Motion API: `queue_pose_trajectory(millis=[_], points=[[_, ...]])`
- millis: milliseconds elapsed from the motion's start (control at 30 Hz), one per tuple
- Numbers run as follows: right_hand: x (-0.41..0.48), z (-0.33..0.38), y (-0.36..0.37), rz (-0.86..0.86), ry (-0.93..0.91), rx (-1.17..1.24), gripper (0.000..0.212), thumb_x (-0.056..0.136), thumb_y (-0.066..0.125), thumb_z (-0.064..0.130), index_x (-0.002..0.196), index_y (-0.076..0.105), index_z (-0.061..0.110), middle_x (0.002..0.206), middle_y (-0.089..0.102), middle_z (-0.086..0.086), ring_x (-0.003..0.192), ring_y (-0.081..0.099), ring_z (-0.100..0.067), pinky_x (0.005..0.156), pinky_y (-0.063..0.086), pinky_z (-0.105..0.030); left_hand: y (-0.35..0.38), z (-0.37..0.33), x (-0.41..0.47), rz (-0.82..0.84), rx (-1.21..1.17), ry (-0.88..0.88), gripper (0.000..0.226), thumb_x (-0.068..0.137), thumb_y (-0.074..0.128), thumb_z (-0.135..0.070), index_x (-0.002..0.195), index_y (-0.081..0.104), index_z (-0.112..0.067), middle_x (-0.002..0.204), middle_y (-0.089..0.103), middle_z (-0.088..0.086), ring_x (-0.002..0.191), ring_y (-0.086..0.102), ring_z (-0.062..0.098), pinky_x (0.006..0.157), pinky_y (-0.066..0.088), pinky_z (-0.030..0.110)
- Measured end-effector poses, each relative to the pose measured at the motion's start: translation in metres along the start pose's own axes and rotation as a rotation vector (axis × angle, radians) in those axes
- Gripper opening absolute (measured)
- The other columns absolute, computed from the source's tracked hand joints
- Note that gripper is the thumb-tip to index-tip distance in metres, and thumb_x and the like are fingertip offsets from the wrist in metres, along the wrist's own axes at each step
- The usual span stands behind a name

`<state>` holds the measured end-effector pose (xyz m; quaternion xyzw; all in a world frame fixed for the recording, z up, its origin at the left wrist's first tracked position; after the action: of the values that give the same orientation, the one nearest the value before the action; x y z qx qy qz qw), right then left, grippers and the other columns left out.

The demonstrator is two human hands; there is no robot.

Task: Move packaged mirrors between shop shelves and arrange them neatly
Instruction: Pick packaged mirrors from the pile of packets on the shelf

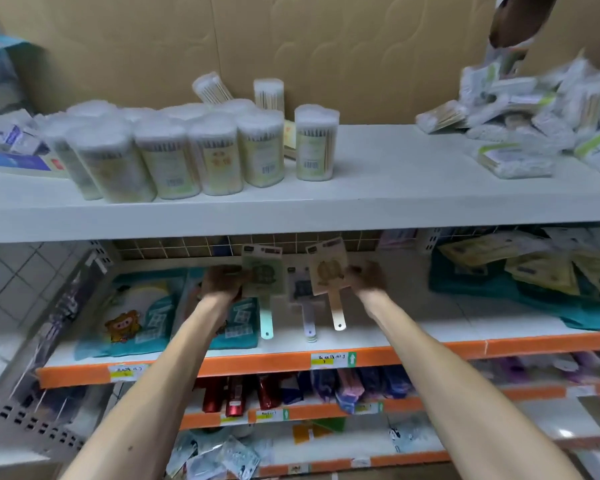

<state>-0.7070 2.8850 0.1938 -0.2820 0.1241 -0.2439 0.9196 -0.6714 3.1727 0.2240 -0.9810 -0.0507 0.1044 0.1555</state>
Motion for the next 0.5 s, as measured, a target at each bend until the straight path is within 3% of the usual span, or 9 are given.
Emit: queue_pose_trajectory(millis=[133, 233, 367, 500], points=[[0.011, -0.016, 0.033, 0.012, 0.014, 0.054, 0.026, 0.092, 0.063, 0.019, 0.107, 0.073, 0.001, 0.106, 0.072, -0.015, 0.099, 0.067, -0.029, 0.073, 0.047, -0.029, 0.003, 0.025, 0.02, 0.047, 0.004, 0.0, 0.024, 0.087, 0.07, -0.017, 0.11, 0.067, -0.009, 0.102, 0.07, 0.009, 0.089, 0.068, 0.023, 0.07, 0.057, 0.031], [0.011, -0.026, 0.058, 0.055, 0.09, 0.171, 0.025, 0.093, 0.062, 0.011, 0.114, 0.069, -0.002, 0.111, 0.069, -0.015, 0.106, 0.065, -0.03, 0.079, 0.049, -0.031, 0.0, 0.046, 0.033, 0.061, 0.005, -0.01, 0.031, 0.088, 0.069, -0.021, 0.117, 0.067, -0.01, 0.106, 0.071, 0.01, 0.084, 0.069, 0.021, 0.07, 0.059, 0.03], [0.014, -0.028, 0.076, 0.032, 0.102, 0.176, 0.02, 0.091, 0.063, 0.004, 0.105, 0.069, -0.009, 0.103, 0.07, -0.018, 0.096, 0.069, -0.032, 0.07, 0.053, -0.033, -0.006, 0.062, 0.045, 0.072, -0.034, -0.048, 0.033, 0.088, 0.069, -0.02, 0.118, 0.065, -0.009, 0.11, 0.07, 0.012, 0.093, 0.069, 0.027, 0.082, 0.059, 0.042], [0.014, -0.022, 0.08, -0.016, 0.074, 0.077, 0.014, 0.092, 0.066, 0.011, 0.095, 0.072, -0.002, 0.101, 0.072, -0.017, 0.094, 0.069, -0.03, 0.067, 0.048, -0.028, -0.008, 0.063, 0.049, 0.098, -0.087, -0.052, 0.028, 0.087, 0.069, -0.021, 0.113, 0.066, -0.01, 0.11, 0.07, 0.012, 0.097, 0.068, 0.028, 0.088, 0.057, 0.047]])
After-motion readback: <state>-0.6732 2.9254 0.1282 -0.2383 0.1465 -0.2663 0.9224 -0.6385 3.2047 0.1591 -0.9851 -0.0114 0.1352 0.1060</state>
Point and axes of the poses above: each hand's wrist, its own x-axis towards the middle knuckle, its own y-axis out of the palm, z = x × y, the point moved 5 cm from there along x, towards the middle knuckle
